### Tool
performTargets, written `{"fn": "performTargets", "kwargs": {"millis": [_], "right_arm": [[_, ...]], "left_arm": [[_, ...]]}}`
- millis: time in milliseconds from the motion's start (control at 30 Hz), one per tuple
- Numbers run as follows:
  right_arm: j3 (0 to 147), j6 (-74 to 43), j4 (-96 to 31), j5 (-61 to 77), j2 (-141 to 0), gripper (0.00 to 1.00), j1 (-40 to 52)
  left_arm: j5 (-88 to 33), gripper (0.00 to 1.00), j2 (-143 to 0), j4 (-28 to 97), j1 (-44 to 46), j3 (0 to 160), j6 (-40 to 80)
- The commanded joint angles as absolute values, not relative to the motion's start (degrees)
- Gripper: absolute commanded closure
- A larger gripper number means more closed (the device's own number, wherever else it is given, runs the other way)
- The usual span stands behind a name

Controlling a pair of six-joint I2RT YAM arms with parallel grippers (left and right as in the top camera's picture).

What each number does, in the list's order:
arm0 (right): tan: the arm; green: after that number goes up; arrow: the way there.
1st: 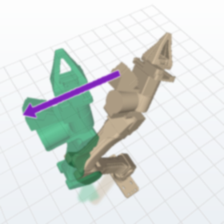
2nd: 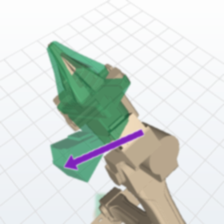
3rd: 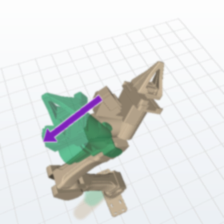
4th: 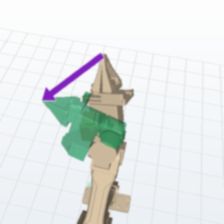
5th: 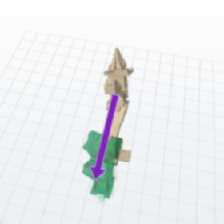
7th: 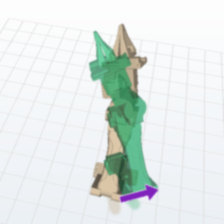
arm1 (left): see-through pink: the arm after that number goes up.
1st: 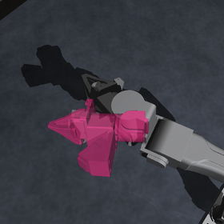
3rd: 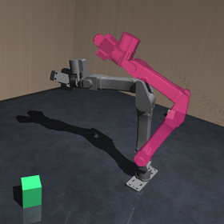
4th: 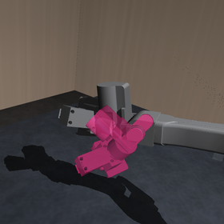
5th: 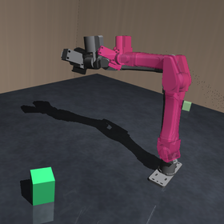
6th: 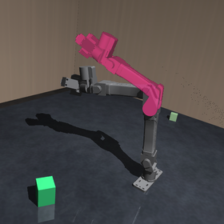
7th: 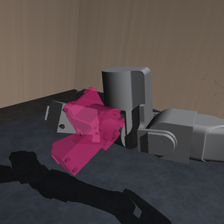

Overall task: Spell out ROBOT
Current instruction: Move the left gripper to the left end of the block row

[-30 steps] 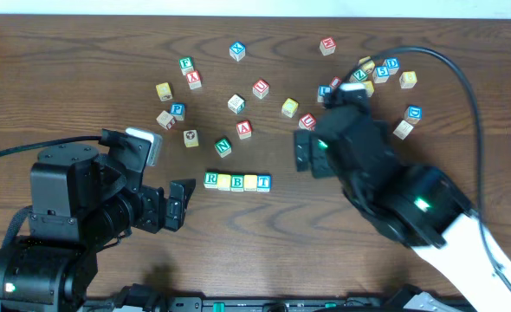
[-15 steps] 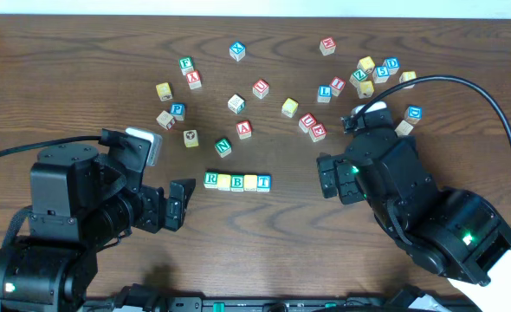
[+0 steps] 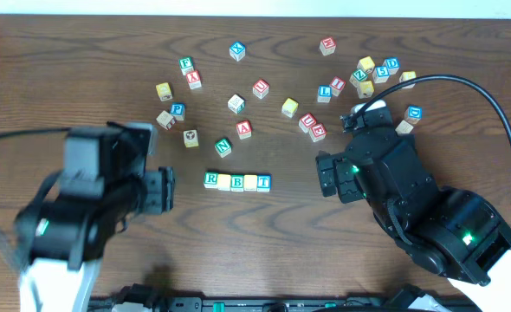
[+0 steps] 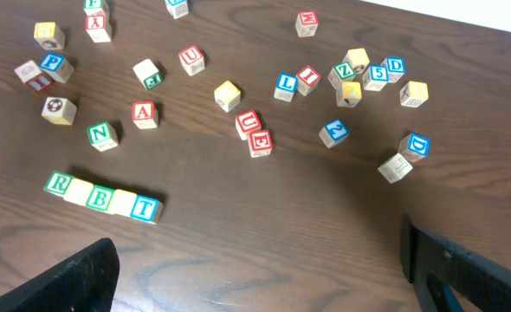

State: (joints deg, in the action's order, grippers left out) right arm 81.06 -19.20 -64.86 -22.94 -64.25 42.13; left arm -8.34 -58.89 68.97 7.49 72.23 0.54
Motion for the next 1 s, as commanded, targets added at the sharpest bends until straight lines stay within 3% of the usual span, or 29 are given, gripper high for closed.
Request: {"fn": "performTargets", "kwargs": {"millis": [0, 167, 967], "right_arm": [[82.06, -18.55, -64.51, -23.66, -64.07, 0.01, 42.09], [82.06, -18.55, -63.79, -23.66, -64.07, 0.01, 42.09], [82.06, -17.06, -62.94, -24.53, -64.07, 0.01, 42.09]], "left_arm": [[-4.29, 0.38, -66.43, 68.95, 7.14, 70.35, 6.42], [-4.47, 0.51, -75.88, 67.79, 7.14, 70.35, 11.70], [-5.93, 0.52, -93.23, 60.29, 7.68, 68.53, 12.75]]}}
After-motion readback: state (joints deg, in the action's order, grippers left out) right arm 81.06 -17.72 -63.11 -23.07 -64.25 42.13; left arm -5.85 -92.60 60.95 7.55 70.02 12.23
